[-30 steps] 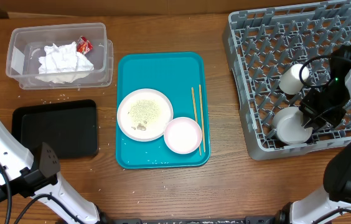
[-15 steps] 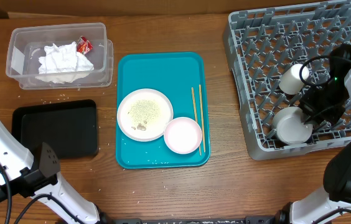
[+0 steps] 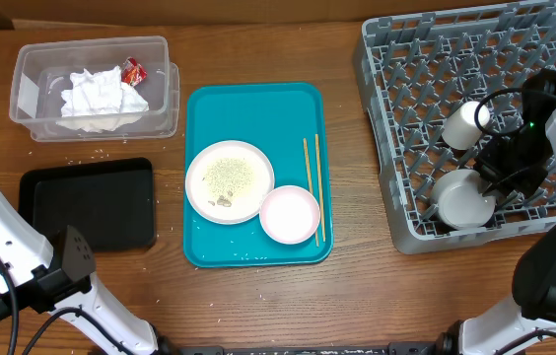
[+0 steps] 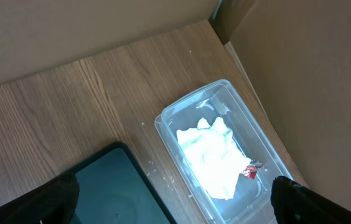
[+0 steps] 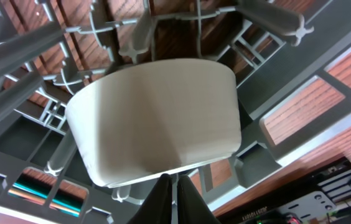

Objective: Sort waste into correct bins and load items into the dishwasher
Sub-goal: 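Lower the grey bowl into the rack and adjust it with the right gripper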

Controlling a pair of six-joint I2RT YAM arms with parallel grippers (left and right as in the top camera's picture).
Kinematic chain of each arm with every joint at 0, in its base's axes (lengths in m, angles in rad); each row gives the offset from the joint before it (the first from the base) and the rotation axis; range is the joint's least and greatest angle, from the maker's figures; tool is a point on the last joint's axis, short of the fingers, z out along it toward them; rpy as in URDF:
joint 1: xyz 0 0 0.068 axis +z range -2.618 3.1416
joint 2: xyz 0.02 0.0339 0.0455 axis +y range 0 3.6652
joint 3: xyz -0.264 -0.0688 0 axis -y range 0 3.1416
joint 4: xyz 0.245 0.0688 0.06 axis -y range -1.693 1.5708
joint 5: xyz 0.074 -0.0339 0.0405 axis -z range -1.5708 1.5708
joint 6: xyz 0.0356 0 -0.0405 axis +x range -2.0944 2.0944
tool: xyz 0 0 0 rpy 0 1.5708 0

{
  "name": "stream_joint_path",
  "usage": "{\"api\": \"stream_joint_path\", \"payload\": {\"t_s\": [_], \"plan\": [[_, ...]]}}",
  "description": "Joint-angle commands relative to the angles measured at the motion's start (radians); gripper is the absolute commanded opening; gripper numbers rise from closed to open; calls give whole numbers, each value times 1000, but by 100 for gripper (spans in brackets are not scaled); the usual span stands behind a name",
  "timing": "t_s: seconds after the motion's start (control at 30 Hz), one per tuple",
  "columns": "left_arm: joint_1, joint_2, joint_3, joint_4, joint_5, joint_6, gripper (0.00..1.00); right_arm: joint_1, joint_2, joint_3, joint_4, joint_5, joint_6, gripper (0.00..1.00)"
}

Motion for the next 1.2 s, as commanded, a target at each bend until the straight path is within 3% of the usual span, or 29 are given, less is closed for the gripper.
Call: {"api": "stream_joint_path", "payload": {"t_s": [0.0, 0.93, 1.17], "plan": [[-7, 9, 2, 2, 0, -9, 100, 5, -23, -5, -13, 6, 22, 7], [-7, 9, 2, 2, 0, -9, 100, 85, -23, -7, -47, 55, 22, 8], [-7, 9, 2, 2, 0, -9, 100, 82, -23, -110, -10, 61, 24, 6]]}}
